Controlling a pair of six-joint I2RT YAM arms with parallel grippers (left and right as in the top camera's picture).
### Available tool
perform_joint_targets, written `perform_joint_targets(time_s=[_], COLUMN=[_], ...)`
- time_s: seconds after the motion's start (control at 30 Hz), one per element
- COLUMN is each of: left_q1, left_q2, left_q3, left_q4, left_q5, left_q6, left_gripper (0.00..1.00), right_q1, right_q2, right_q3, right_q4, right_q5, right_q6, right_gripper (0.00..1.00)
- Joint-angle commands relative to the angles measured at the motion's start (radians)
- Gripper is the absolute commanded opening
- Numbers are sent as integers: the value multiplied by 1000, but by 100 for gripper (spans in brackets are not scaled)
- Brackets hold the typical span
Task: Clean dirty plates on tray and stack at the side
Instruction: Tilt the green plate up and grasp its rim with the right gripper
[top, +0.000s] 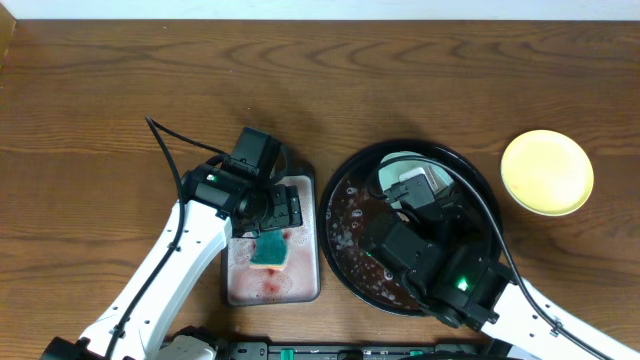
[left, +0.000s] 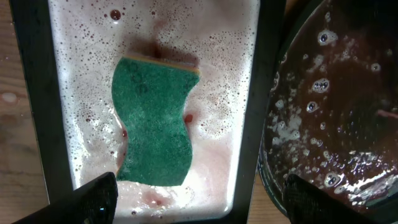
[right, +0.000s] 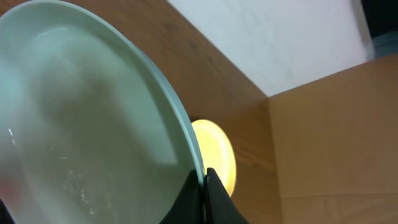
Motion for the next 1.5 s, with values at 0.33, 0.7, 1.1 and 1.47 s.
perform_joint_targets(time_s=[0.33,0.7,1.1,1.47], left_q1=[4,4,4,4], left_q2=[-2,-2,-2,-2], left_q3=[16,16,16,16], left_q4=[0,0,0,0], left_q5=[4,4,4,4], left_q6=[10,9,10,10], left_gripper=[85,85,85,85], right_q1=[15,15,15,15], right_q2=[-10,-10,-10,-10], right_q3=[6,6,6,6], right_q4=[-6,-5,-6,-6], right_q5=[123,122,123,162], right_q6=[-24,-23,-47,-100], right_gripper=[1,1,1,1])
